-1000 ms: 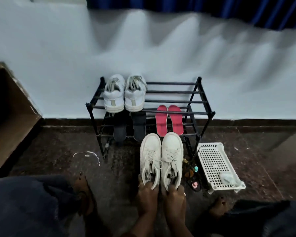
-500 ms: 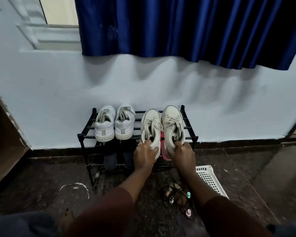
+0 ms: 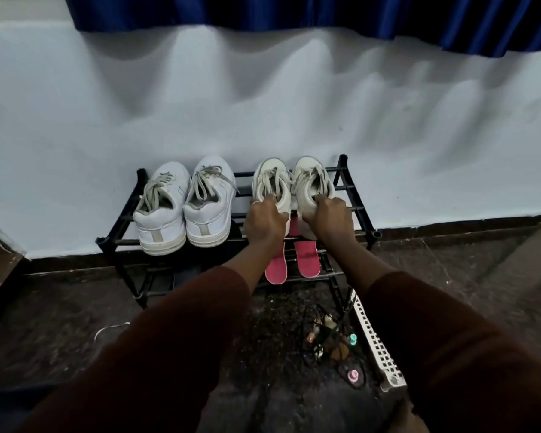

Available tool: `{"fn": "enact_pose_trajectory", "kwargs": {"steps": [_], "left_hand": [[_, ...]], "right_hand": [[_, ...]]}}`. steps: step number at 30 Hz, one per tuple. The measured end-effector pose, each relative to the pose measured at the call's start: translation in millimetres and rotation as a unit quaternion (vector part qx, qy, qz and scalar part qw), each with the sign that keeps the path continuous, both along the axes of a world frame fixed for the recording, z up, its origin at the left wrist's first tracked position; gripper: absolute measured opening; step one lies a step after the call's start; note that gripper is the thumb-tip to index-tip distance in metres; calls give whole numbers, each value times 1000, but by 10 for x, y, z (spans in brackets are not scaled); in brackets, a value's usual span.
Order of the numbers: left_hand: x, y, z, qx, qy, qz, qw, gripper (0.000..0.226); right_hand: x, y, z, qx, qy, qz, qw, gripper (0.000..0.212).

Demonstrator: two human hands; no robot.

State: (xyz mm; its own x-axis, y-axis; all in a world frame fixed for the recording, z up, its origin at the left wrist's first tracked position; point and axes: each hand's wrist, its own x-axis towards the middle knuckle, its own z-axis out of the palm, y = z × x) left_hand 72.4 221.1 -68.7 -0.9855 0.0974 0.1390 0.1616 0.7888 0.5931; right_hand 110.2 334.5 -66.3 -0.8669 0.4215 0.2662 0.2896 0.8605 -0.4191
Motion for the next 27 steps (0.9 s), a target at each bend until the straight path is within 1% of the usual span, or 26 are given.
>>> {"fn": "enact_pose_trajectory", "kwargs": {"steps": [2,4,7,9,11,12,14,16,18,20,22,23,27], "left_hand": [[4,13,-55,-25,1,7,1000,39],[39,26,-73,-30,1,8,1000,42],[124,13,-84,2,3,8,1000,53],[246,15,-119,15,30,3,999,59],[429,36,-193,33,60,-14,998,58],[539,46,-247,44,72,-30,996,55],[769,43,-404,59,90,-71,992,49],[981,21,-636,50,100,-115,987,45],[1139,-24,-931,38,69,-136,988,43],[1248,-90,-1250,22,9,-115,993,40],[1310,-178,-1555,-36,-49,-82,995,37],[1324,-222,-1710,-61,-82,-71,992,36],[1295,-330,-2268,-109,-210,-29,971,33]], "right_hand": [[-8,17,-90,8,8,1,1000,35],[21,28,-126,16,3,11,1000,36],[128,60,-114,17,-17,30,999,39],[266,89,-113,4,-16,29,999,48],[454,109,-140,1,-7,15,1000,59],[565,120,-180,-4,-4,6,1000,62],[809,141,-324,-24,-5,-12,1000,58],[1062,177,-559,-52,-20,-37,998,49],[1294,234,-880,-82,-43,-67,993,38],[1514,279,-1235,-105,-81,-96,986,32],[1707,291,-1576,-124,-130,-115,977,30],[1785,284,-1739,-131,-157,-118,972,29],[1904,206,-2323,-150,-234,-108,955,24]]}}
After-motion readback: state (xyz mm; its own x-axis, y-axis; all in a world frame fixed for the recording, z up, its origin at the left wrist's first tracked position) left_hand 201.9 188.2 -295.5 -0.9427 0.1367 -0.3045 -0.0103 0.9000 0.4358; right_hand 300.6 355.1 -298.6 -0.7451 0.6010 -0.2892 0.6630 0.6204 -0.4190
